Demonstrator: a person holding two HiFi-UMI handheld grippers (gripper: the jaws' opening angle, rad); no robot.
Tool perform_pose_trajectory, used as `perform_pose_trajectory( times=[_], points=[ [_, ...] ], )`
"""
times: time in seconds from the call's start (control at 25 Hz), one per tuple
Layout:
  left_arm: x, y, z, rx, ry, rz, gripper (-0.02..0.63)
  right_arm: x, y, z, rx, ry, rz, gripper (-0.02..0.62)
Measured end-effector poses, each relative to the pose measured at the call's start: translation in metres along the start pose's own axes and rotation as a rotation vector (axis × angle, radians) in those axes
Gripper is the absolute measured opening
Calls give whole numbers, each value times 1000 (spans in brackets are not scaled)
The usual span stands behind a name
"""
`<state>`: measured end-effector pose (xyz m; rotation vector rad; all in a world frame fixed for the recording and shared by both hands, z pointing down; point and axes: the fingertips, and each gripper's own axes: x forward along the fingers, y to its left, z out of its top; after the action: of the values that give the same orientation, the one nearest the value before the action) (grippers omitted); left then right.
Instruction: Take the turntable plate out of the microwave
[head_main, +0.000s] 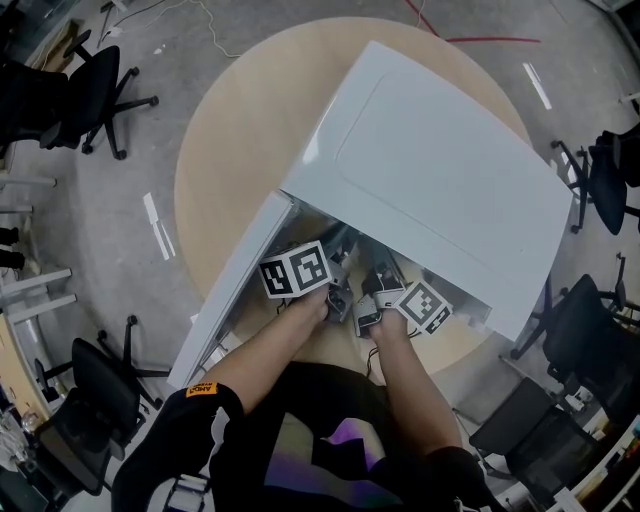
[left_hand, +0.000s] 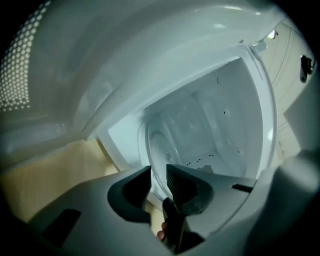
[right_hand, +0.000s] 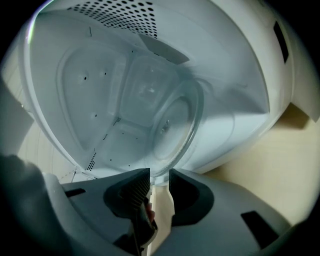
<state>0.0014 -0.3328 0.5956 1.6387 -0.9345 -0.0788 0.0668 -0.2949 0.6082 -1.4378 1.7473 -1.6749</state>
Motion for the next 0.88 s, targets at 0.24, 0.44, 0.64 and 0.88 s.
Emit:
perform_pose_trajectory(
  times=[0.24, 0.44, 0.64, 0.88],
  points=[
    [13, 2, -2, -25, 34, -10, 124, 1, 2, 0, -8, -3, -5, 106],
    [18, -1, -2, -14, 32, -7, 123, 1, 3, 2, 1, -6, 10, 106],
    [18, -7, -2, -22, 35, -10, 123, -1, 1, 3, 18, -10, 12, 105],
    [17, -13, 2, -25, 21, -12, 123, -1, -6, 11, 127, -43, 26, 104]
  ],
)
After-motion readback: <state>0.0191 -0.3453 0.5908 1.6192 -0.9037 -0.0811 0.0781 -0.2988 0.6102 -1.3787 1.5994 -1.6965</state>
